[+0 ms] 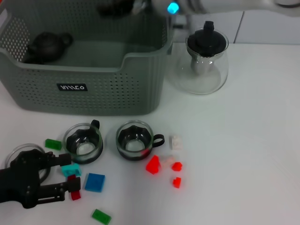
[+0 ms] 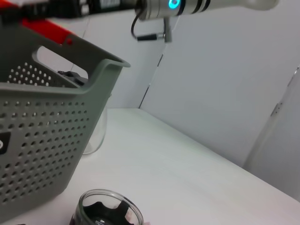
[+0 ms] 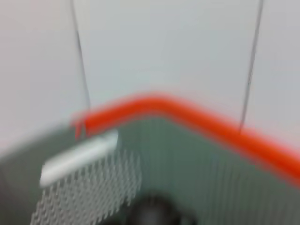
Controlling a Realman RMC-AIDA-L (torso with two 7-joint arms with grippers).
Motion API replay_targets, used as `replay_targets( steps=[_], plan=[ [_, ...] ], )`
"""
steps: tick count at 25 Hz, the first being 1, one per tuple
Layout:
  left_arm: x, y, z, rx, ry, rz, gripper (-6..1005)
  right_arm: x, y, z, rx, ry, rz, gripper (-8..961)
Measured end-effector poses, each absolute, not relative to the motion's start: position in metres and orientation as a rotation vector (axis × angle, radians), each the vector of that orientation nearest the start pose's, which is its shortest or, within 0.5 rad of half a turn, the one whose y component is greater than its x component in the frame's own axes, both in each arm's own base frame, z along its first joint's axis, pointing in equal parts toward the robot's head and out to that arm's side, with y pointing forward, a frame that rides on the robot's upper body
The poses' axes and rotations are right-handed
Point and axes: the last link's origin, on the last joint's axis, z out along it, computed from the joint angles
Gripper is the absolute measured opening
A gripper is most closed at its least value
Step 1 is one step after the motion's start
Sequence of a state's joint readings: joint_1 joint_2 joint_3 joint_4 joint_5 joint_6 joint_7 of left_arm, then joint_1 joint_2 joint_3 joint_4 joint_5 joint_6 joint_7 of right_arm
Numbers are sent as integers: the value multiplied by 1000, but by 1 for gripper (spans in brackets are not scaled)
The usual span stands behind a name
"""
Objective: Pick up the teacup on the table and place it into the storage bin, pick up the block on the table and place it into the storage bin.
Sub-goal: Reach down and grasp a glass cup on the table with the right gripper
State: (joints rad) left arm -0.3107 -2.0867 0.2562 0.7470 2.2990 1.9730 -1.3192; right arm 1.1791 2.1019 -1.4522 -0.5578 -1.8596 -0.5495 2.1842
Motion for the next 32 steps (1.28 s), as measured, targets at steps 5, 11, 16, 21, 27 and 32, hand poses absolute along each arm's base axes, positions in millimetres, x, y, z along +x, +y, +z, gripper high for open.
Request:
replay_targets(
  steps=[5,11,16,21,27,32],
  plan=[
    [-330,218,41,-2656,-880,-828,804,21,445,-21,-2416,398,893,524],
    [-328,223,42,-2663,-872,-819,804,53,386,46,-2419,62,1341,564],
    [-330,222,44,-2658,-881,-810,803,72,321,59,-2799,-232,1135,562],
    [-329,223,44,-2659,-880,-810,803,99,313,27,-3065,-119,388,559],
    [-330,221,42,-2656,-892,-813,803,99,323,-12,-3169,-69,-116,558],
    [-331,219,41,-2652,-898,-815,802,96,334,-48,-3188,-61,-302,559]
  ],
)
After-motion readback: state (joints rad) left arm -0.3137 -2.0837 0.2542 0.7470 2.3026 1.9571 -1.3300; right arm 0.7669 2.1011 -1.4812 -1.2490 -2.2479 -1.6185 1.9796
